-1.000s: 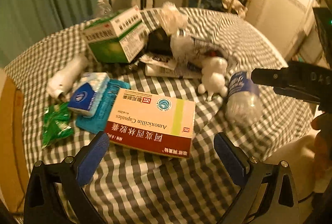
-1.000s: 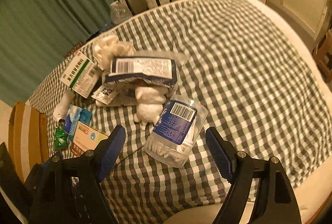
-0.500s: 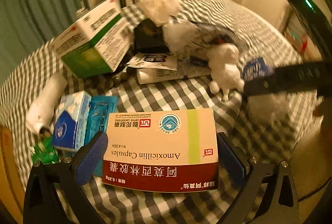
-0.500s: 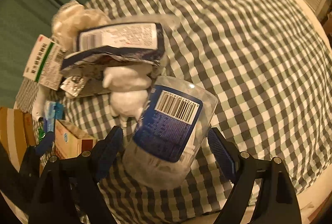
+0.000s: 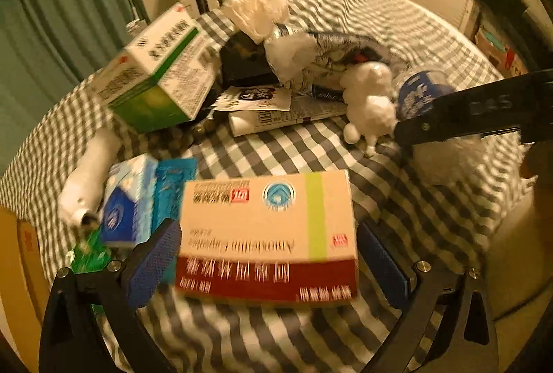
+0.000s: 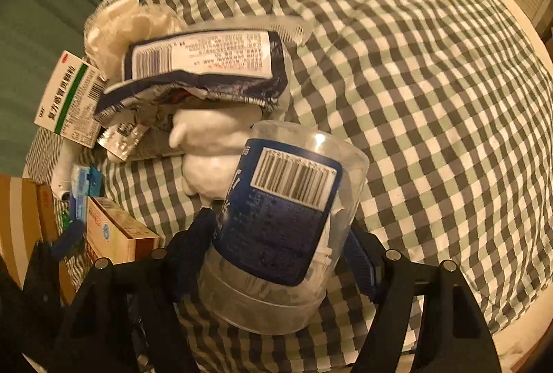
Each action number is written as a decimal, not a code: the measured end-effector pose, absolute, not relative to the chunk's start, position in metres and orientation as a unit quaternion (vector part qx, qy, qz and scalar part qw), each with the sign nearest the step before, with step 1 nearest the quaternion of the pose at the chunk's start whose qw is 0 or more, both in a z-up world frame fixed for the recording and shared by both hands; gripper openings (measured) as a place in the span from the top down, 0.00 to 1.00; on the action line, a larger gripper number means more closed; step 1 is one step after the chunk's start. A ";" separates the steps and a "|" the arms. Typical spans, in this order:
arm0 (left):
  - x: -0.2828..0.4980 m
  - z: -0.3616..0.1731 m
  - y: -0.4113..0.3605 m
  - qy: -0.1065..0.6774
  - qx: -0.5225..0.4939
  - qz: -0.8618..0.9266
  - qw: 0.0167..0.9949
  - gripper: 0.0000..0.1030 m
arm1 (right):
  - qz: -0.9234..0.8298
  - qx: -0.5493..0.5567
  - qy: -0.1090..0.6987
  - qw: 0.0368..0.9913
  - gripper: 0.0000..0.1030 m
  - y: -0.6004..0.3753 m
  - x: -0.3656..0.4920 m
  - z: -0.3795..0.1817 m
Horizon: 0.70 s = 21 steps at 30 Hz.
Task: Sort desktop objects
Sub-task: 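Grasp the clear blue-labelled container with the right gripper while the left gripper reaches the Amoxicillin box, then grasp the Amoxicillin Capsules box with the left gripper while the right gripper holds the container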
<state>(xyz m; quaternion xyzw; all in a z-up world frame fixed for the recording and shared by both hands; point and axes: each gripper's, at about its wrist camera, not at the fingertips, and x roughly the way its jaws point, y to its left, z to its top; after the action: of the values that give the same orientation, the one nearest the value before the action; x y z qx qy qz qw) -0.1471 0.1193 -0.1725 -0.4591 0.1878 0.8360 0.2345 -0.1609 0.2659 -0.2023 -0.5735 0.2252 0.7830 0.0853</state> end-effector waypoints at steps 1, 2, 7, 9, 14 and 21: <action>-0.144 -0.169 0.116 0.183 -0.463 0.835 0.235 0.00 | 0.784 -0.571 0.227 0.084 0.31 0.267 -0.160 -0.201; -0.142 -0.165 0.113 0.174 -0.476 0.831 0.229 0.00 | 0.786 -0.568 0.228 0.083 0.31 0.266 -0.157 -0.200; -0.147 -0.152 0.094 0.012 -0.549 0.827 0.121 0.00 | 0.791 -0.562 0.227 0.081 0.31 0.260 -0.151 -0.195; -0.154 -0.154 0.089 -0.092 -0.573 0.812 0.068 0.00 | 0.793 -0.560 0.225 0.082 0.31 0.264 -0.149 -0.190; -0.166 -0.173 0.088 -0.220 -0.595 0.772 -0.037 0.00 | 0.801 -0.545 0.231 0.086 0.34 0.272 -0.139 -0.180; -0.194 -0.210 0.117 -0.198 -0.618 0.755 -0.097 0.00 | 0.800 -0.552 0.220 0.087 0.34 0.287 -0.127 -0.175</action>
<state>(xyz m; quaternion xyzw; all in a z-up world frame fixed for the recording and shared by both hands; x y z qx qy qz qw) -0.1944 0.1165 -0.2105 -0.6177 -0.1977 0.7550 -0.0969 -0.1266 0.2872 -0.1751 -0.5519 0.2202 0.7996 0.0871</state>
